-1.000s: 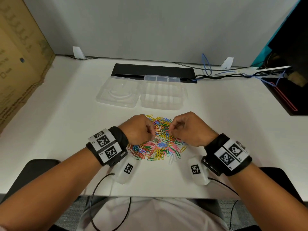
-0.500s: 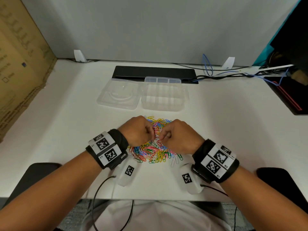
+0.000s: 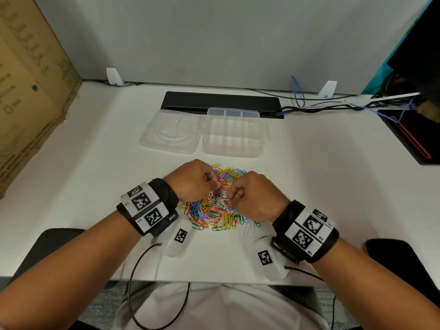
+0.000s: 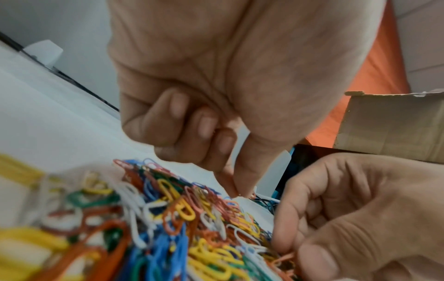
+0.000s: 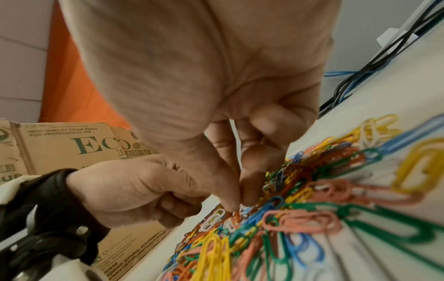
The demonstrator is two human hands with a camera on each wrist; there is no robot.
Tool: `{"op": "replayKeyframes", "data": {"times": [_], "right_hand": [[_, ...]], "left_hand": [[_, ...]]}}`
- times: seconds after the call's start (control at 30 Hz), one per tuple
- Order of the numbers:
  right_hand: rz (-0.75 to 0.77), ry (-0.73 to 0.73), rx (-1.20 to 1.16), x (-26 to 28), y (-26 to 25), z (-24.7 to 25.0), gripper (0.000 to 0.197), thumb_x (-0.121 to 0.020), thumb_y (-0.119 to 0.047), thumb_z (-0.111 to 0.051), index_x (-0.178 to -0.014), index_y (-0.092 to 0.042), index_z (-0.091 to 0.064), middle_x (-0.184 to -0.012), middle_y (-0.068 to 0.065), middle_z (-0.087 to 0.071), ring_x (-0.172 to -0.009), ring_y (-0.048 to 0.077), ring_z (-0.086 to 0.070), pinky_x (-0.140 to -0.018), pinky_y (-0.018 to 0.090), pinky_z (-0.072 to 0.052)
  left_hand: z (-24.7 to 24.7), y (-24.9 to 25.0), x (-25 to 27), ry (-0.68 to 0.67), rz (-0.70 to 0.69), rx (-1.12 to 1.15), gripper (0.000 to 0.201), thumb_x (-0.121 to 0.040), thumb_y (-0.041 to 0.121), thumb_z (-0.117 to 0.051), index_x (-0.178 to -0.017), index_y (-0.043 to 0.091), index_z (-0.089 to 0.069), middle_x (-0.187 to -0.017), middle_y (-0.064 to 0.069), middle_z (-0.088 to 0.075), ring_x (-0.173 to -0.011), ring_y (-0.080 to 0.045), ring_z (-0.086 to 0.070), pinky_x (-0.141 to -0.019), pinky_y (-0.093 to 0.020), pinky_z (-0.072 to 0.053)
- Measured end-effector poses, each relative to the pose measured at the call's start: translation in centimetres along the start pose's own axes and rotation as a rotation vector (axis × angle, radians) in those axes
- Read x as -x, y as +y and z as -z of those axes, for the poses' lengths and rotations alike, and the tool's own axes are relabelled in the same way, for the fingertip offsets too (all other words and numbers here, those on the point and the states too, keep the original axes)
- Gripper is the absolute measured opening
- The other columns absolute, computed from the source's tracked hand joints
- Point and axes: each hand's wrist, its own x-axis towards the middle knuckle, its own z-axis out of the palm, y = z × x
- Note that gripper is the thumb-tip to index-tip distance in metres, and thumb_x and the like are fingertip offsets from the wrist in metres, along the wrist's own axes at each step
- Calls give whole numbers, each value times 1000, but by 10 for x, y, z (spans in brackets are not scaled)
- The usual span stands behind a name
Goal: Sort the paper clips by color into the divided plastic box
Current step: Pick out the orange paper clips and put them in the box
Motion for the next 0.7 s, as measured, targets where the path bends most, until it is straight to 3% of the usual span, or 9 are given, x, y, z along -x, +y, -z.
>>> {"op": "replayKeyframes", "data": {"times": [0.1, 0.17, 0.23, 0.33, 0.43, 0.57, 0.7], "right_hand": [[-13, 1, -12, -2, 1, -3, 9, -79, -11, -72, -73, -18, -74, -65, -13, -64, -72, 12, -67, -69, 26, -53], [-26, 7, -10, -3, 2, -5, 12, -78, -17, -77, -67, -20, -72, -64, -11, -65, -69, 10, -65, -69, 26, -53], [-41, 2, -7, -4, 3, -6, 12, -76, -22, -80, -66, -19, -72, -65, -9, -68, -69, 11, -66, -69, 28, -55], [-48, -25, 22, -6, 3, -7, 13, -73, -23, -82, -66, -19, -72, -63, -10, -65, -66, 11, -62, -69, 28, -53], [-32, -42, 85, -6, 2, -7, 22, -76, -20, -76, -59, -27, -64, -62, -13, -61, -68, 12, -60, -71, 29, -54], [-7, -12, 94, -2, 3, 5, 22, -79, -17, -69, -60, -27, -63, -52, -16, -59, -64, 12, -61, -69, 28, -53], [4, 58, -59, -2, 8, 21, 14, -80, -11, -72, -69, -20, -73, -64, -5, -68, -59, 7, -62, -65, 29, -55]], "left_hand": [[2, 1, 1, -23, 9, 70, 15, -93, 20, -63, -89, 9, -71, -62, 12, -58, -46, 7, -50, -52, -11, -37], [4, 4, 0, -49, 39, 136, 13, -93, 19, -63, -88, 8, -69, -66, 7, -60, -49, 3, -48, -56, -16, -39], [6, 9, 0, -74, 96, 263, 14, -92, 15, -61, -79, 10, -62, -62, 2, -52, -50, -8, -42, -49, -20, -34], [8, 15, 1, -84, 155, 509, 27, -90, 6, -50, -65, 14, -46, -55, -1, -39, -46, -13, -28, -44, -21, -22], [5, 16, 4, -92, 165, 725, 25, -86, 5, -44, -63, 11, -48, -60, -6, -49, -47, -14, -34, -44, -23, -26], [-1, 15, 4, -80, 222, 888, 19, -85, 0, -46, -69, 9, -51, -63, -6, -56, -48, -11, -41, -42, -19, -31], [-3, 13, 2, -13, 207, 815, 24, -84, -7, -47, -89, 4, -67, -59, -6, -58, -45, -10, -46, -45, -19, -37]]}}
